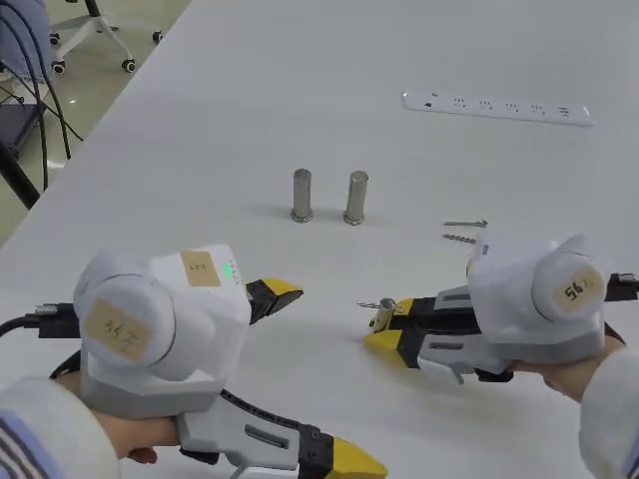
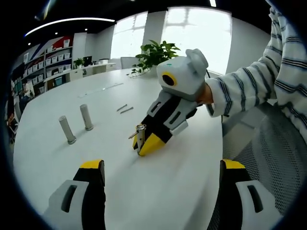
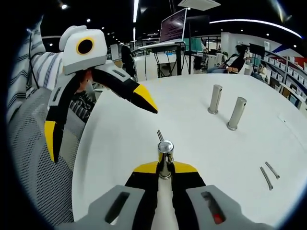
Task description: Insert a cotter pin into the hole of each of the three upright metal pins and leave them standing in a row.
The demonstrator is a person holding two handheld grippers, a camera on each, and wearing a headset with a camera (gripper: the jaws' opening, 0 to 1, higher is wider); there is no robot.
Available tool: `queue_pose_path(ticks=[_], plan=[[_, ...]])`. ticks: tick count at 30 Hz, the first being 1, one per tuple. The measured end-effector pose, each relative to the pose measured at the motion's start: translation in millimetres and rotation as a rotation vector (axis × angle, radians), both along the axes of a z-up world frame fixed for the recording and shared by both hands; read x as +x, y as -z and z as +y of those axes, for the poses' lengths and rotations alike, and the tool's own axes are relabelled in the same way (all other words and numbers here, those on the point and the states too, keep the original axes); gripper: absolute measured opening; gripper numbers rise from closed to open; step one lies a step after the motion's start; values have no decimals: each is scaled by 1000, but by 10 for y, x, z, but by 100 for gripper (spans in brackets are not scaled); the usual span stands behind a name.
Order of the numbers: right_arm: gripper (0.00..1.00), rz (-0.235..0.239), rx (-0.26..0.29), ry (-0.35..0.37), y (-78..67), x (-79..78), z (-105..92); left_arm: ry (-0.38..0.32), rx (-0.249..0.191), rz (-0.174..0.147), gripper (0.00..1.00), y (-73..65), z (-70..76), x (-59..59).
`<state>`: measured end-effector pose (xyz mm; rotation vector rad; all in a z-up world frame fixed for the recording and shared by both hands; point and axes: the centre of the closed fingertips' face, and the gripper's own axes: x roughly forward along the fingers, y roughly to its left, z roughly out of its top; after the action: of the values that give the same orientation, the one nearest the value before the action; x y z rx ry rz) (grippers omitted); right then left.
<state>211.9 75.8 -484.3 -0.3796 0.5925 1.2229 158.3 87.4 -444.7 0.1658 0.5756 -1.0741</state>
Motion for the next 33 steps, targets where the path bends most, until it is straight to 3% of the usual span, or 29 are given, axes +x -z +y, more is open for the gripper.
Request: queue_pose_path(ticks=[5, 12, 14, 21, 33], plan=[[4, -16, 39, 18, -105, 152, 100, -7, 0, 19, 99, 27, 22, -10], [4, -50, 29, 17, -95, 341, 165, -13, 5, 26, 99, 45, 39, -22], [4, -62, 19, 5, -75, 361, 172, -14, 7, 27, 99, 49, 43, -21], [4, -28, 29, 12, -17, 399, 219, -16, 10, 34, 99, 69, 46, -23], [4, -39, 23, -12, 19, 387, 257, -33, 19, 49, 99, 93, 76, -10]])
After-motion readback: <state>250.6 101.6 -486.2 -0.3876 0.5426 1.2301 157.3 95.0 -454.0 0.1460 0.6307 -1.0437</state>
